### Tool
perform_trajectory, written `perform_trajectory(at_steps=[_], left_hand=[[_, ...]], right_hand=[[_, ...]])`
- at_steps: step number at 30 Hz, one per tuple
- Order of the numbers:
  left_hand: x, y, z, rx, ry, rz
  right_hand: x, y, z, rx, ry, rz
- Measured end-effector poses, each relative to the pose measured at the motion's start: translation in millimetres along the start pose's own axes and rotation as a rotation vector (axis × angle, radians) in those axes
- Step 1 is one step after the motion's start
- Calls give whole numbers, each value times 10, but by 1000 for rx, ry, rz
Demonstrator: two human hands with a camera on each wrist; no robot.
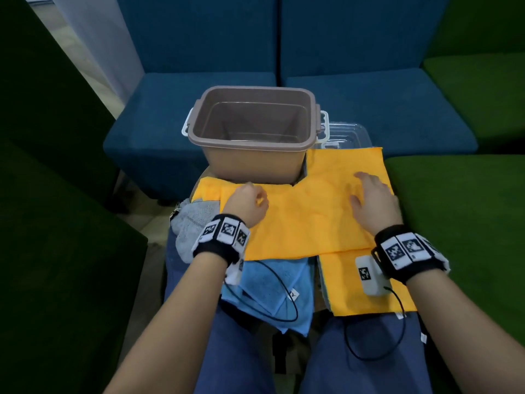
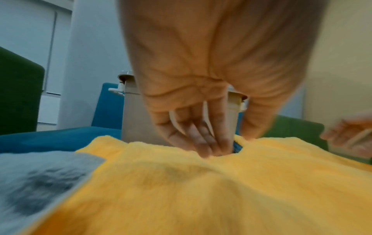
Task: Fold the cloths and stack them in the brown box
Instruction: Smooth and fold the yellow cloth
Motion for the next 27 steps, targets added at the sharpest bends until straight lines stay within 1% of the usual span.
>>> perform_trajectory(at_steps=[1, 2, 3, 5, 6, 8, 10, 13, 14, 17, 20, 24, 27], left_hand=[[79, 19, 51, 24, 25, -20], [137, 16, 136, 76, 3, -63], [173, -18, 233, 135, -39, -123], [190, -173, 394, 214, -118, -235], [176, -290, 454, 242, -144, -268], [130, -508, 514, 287, -156, -286], [79, -646, 538, 280, -133, -307], [40, -700, 533, 225, -46, -390], [39, -707, 528, 201, -18, -415], [40, -731, 514, 117, 31, -474], [46, -748, 475, 41, 63, -523], [34, -762, 425, -72, 126, -554], [35, -752, 408, -93, 126, -558]], right_hand=[[56, -120, 92, 23, -51, -90], [107, -209, 197, 22, -100, -152], [162, -256, 288, 8, -129, -166], [278, -222, 397, 8, -138, -61], [325, -156, 424, 20, -139, 10], [391, -7, 433, 30, -148, 118], [424, 109, 403, 49, -115, 195], [478, 193, 329, 78, -11, 268], [499, 199, 306, 97, 2, 285], [529, 218, 280, 199, -42, 318], [513, 264, 289, 252, -98, 367], [480, 309, 255, 301, -94, 385], [462, 302, 220, 305, -92, 375]])
Point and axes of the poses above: each hand's wrist, its own x-axis towards the middle knuckle, its own z-axis out of the palm, y = z × x, the point moved 4 cm from there along x, towards the middle knuckle, and after that the axes turned 5 degrees about y, right-handed, at the moved point
